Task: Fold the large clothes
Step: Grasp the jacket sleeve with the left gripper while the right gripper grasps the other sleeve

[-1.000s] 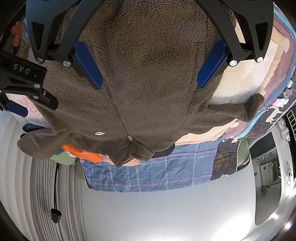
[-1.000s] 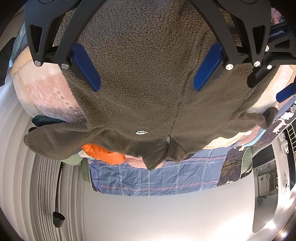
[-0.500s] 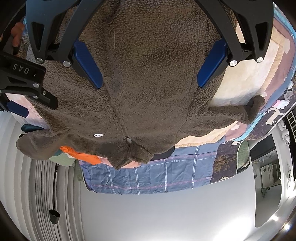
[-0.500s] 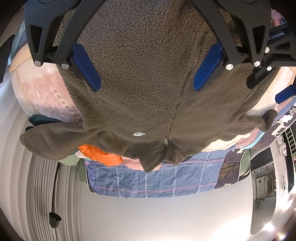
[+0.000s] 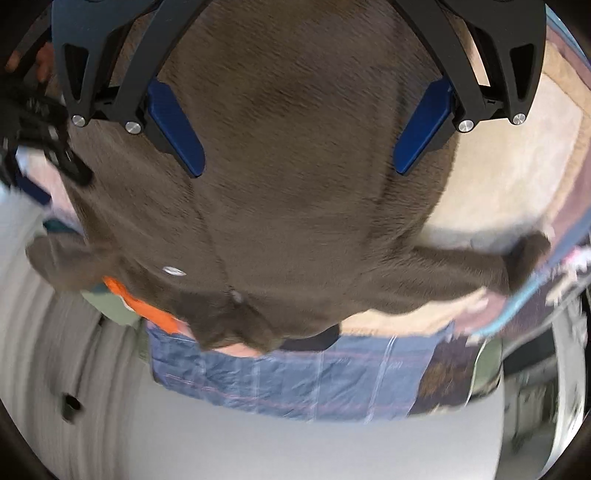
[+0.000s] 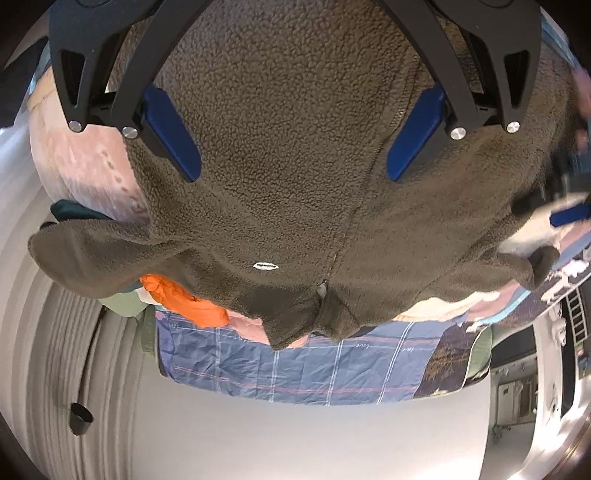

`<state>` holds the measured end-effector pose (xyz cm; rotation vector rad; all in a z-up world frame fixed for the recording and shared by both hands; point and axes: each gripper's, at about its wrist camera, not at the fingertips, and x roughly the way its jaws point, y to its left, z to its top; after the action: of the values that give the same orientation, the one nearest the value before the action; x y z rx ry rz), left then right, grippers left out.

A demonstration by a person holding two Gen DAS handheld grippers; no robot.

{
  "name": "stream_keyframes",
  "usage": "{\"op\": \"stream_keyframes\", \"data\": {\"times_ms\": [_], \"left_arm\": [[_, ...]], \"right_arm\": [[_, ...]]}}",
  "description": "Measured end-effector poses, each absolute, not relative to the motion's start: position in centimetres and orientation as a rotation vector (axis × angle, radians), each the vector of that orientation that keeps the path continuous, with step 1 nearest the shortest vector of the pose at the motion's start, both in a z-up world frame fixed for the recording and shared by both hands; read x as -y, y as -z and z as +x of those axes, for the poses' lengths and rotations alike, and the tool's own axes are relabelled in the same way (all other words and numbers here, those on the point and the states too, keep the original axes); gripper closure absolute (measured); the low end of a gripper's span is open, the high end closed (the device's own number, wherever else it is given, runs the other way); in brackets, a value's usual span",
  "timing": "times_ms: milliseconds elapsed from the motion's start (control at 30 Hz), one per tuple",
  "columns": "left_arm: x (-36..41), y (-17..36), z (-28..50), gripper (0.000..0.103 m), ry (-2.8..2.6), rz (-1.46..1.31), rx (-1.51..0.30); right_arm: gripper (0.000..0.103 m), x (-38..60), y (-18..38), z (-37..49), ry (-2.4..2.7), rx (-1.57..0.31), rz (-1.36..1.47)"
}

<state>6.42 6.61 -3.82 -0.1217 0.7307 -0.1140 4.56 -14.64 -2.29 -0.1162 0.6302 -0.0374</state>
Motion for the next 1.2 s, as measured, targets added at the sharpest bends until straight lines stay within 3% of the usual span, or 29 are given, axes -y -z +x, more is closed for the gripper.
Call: {"op": "stream_keyframes", "data": {"times_ms": [433, 567, 633, 667, 700, 767, 967, 1200], "left_arm": [[-33.8, 6.6, 21.9, 0.001, -0.332, -0.738, -0.792], [-38.7, 8.9, 24.7, 0.001, -0.419, -0.957, -0.802], [-40.1, 9.9, 26.2, 0.016, -0.476, -1.004, -0.809], [-41.0, 10.4, 26.6, 0.033, -0.472, -1.026, -0.796], [-41.4, 10.7, 26.8, 0.062, -0.454, -1.045, -0.783], [-41.9, 10.8, 27.3, 0.090, -0.421, -1.049, -0.753], [-36.1, 3.4, 28.6, 0.092, -0.366, -0.688, -0.651], [-14.5, -8.3, 27.7, 0.091, 0.097, -0.225, -0.477]], "right_arm": [[0.002, 16.6, 2.5, 13.1, -0.135, -0.799, -0.050], [0.002, 15.7, 3.2, 15.7, -0.113, -0.809, -0.104], [0.002, 15.0, 3.7, 16.7, -0.119, -0.816, -0.124], [0.002, 14.7, 3.9, 17.1, -0.127, -0.819, -0.130], [0.002, 14.4, 4.0, 17.5, -0.134, -0.821, -0.136], [0.002, 13.9, 4.4, 17.9, -0.154, -0.824, -0.151], [0.002, 15.0, 4.8, 17.7, -0.163, -0.835, -0.141], [0.002, 20.2, 3.7, 15.8, -0.079, -0.817, -0.013]]}}
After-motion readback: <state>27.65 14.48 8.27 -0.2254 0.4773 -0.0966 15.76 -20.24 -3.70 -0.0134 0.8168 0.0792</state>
